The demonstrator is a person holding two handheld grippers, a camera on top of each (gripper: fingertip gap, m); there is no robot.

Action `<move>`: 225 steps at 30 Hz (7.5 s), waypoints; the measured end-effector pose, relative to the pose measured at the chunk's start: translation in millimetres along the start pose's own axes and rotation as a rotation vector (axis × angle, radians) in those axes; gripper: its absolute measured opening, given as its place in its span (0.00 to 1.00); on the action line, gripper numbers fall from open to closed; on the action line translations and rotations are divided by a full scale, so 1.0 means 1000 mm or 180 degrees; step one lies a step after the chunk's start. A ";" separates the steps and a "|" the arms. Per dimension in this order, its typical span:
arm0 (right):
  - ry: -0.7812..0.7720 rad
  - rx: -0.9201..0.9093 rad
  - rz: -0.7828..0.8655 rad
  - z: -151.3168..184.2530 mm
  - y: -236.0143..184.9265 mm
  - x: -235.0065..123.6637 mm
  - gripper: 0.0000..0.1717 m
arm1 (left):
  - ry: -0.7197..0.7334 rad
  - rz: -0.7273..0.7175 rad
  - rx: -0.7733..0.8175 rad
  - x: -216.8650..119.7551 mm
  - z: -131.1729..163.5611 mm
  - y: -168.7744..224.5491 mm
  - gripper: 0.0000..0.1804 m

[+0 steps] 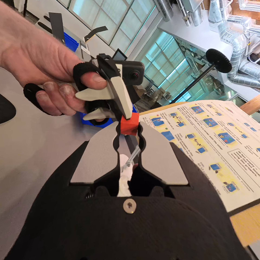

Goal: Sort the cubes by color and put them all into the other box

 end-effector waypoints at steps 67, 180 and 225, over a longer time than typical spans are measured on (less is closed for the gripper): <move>-0.2993 0.0998 -0.0220 0.134 0.081 -0.144 0.11 | 0.0572 -0.3439 0.0895 -0.251 -0.058 -0.020 0.12; -0.3883 0.2462 0.0290 0.341 0.104 -0.197 0.19 | 0.0326 -0.0361 0.0327 -0.056 0.000 -0.008 0.00; -0.2749 0.1957 0.0264 0.175 0.064 -0.153 0.11 | -0.3028 -0.5423 0.0370 -0.298 -0.107 -0.173 0.13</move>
Point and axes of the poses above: each gripper's, where its closed fingertips meet, x out along the fingers, z out of its underside, y = z × x across the jaws, the point moved 9 cm from there along -x, back along the fingers, and after that the axes turned 11 degrees about -x, right-handed, at the moved point
